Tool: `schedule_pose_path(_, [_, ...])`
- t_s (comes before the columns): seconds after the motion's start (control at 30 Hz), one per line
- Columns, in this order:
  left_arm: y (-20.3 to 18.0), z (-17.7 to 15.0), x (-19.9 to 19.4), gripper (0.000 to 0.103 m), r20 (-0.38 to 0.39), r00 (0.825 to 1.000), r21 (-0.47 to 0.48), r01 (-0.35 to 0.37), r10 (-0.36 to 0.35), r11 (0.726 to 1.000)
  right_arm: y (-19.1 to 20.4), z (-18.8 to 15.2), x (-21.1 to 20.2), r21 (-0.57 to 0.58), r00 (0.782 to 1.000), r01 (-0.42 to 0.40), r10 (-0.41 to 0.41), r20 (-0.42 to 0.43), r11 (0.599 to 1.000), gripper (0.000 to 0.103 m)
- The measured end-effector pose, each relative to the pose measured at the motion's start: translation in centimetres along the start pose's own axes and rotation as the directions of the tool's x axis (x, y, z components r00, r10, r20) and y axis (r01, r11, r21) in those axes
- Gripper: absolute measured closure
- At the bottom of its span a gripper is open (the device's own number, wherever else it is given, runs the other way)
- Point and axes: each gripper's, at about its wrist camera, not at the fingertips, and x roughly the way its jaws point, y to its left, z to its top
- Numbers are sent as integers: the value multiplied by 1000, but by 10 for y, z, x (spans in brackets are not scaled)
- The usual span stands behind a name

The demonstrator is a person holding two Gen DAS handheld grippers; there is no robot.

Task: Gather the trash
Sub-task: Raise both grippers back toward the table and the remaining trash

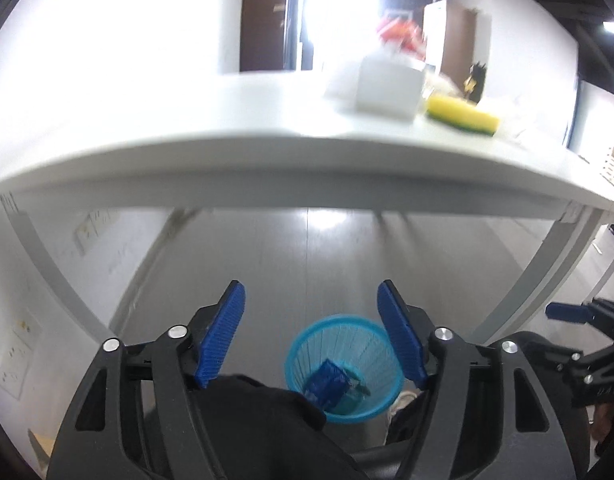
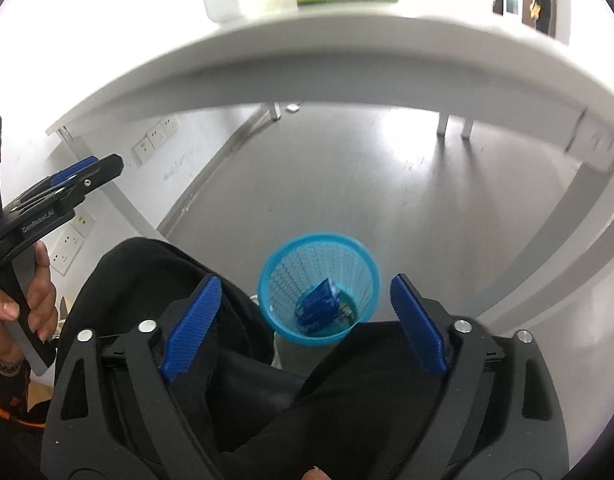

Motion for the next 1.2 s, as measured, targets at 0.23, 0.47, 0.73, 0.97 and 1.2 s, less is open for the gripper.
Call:
schedule_pose_path(0.23, [0,21,-32,11,92,995,4,26,-26,1000,7,23,-33,-33,997,3,-1,73,999,13])
schedule_pose_path(0.47, [6,59,-48,8,121,993,-31,-1,5,1000,7,71,-56,-42,989,-39,44,142,998,10])
schedule_pose_path(0.73, [2,103,-34,7,113,993,8,18,-19,1000,-3,135,-70,-42,982,-52,59,182,998,9])
schedule_pose_path(0.97, [-7,135,-12,6,69,993,1,94,-94,996,-24,179,-63,-14,988,-56,58,142,998,9])
schedule_pose_path(1.2, [-37,150,5,6,57,991,89,120,-125,989,-43,202,-46,-3,994,-5,5,106,1000,9])
